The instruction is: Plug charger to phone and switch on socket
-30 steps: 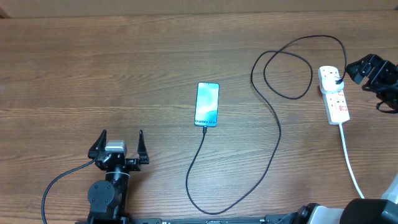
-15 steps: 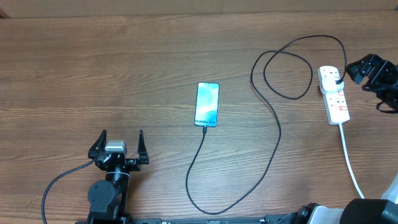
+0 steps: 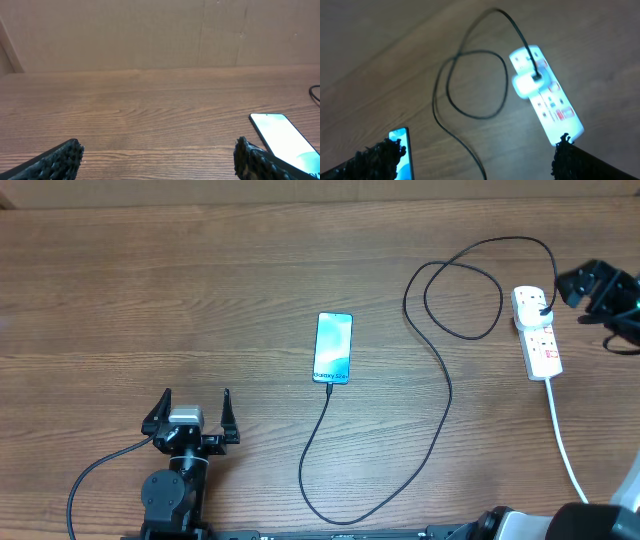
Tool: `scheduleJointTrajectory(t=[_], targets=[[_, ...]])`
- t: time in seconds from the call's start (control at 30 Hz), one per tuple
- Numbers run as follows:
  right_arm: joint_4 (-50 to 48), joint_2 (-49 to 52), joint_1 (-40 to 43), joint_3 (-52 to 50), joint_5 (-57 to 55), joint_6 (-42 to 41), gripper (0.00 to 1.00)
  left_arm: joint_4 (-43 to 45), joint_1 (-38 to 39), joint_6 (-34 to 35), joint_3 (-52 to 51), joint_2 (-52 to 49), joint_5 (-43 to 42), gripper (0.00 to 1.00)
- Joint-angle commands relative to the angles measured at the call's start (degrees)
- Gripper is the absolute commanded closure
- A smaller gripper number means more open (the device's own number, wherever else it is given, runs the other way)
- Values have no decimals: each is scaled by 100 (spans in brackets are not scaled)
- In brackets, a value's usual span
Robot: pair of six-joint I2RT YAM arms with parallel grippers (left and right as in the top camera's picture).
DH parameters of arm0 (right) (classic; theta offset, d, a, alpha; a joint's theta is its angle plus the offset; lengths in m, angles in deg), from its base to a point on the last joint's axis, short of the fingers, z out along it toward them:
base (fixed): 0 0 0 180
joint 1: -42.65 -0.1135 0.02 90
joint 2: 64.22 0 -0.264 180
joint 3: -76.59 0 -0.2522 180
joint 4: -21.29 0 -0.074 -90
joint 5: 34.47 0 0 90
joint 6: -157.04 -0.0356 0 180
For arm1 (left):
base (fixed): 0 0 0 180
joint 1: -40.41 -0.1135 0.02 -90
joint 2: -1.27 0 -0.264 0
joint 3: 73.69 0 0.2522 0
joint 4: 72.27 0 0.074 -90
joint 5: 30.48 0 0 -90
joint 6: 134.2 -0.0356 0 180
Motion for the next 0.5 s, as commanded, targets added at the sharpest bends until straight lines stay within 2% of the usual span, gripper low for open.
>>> scheduleJointTrajectory(t=[0.0, 0.23, 0.47], targets=[[-483, -570, -472, -236, 2, 20, 0, 0, -37, 81, -15, 68, -63, 0], [-1628, -1425, -1233, -1283, -15, 17, 0, 2, -37, 81, -15, 68, -63, 0], [-3213, -2568, -1878, -3209, -15, 17, 0, 0, -37, 81, -15, 68, -63, 0]])
